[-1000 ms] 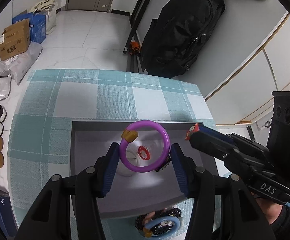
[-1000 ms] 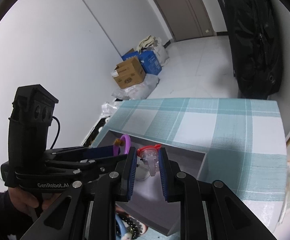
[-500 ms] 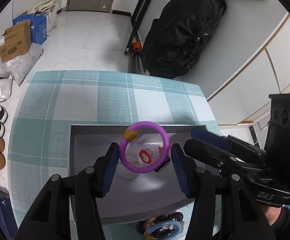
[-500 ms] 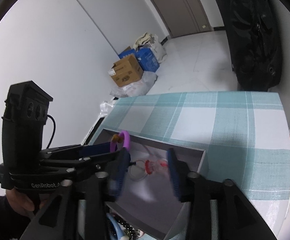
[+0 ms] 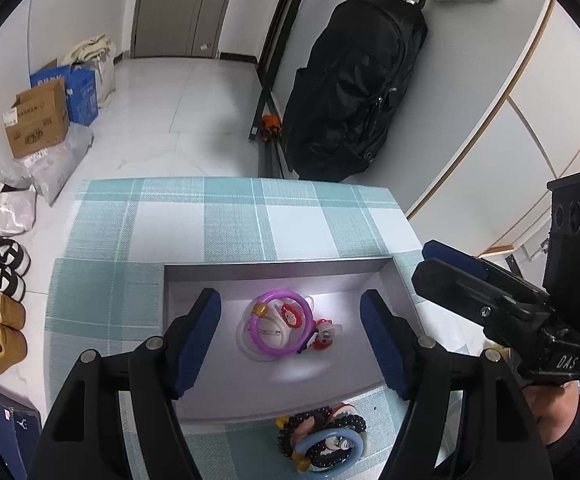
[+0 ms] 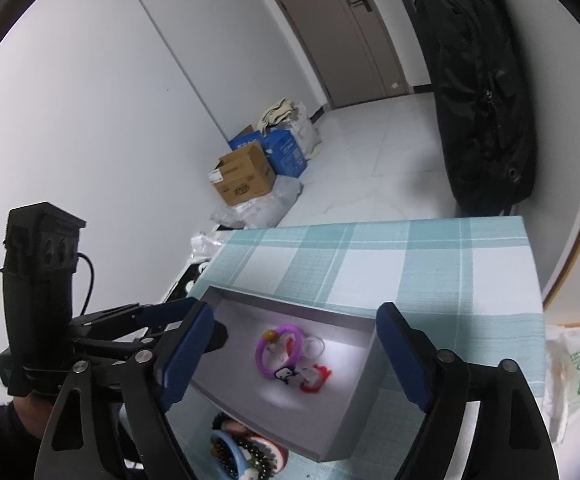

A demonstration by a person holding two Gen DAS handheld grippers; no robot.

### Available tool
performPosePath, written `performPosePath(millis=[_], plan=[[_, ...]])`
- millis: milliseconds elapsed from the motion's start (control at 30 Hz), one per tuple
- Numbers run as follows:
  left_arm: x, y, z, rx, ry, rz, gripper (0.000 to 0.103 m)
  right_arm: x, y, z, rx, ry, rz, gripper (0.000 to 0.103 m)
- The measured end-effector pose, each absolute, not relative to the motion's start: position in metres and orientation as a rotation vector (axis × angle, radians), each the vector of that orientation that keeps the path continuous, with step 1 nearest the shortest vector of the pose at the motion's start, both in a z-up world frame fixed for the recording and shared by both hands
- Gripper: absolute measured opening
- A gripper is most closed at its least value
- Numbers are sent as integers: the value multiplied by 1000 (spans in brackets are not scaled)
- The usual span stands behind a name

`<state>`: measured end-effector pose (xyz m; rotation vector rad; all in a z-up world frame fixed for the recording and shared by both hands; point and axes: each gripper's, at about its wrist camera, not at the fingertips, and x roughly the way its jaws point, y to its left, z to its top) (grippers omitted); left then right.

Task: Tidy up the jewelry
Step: 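Lower both held pieces into the grey box and open both tools, then move the left tool back over the remaining jewelry pile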

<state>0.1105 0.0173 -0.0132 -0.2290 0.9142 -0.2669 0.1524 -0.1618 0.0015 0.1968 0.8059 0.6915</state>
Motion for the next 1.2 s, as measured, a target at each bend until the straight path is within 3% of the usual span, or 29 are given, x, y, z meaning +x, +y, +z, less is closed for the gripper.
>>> performPosePath(millis=[200, 433, 867, 1200], plan=[[98, 18, -9, -225, 885, -260, 68, 140, -163, 10, 154, 767, 665, 96], [79, 19, -7, -227, 869, -255, 68, 122, -163, 15, 111, 735, 644, 101], [43, 18, -18, -241, 891, -237, 69, 93, -170, 15, 99, 736, 608, 103], [35, 6, -45, -248, 1012, -268, 71, 77, -178, 18, 94, 737, 594, 103]])
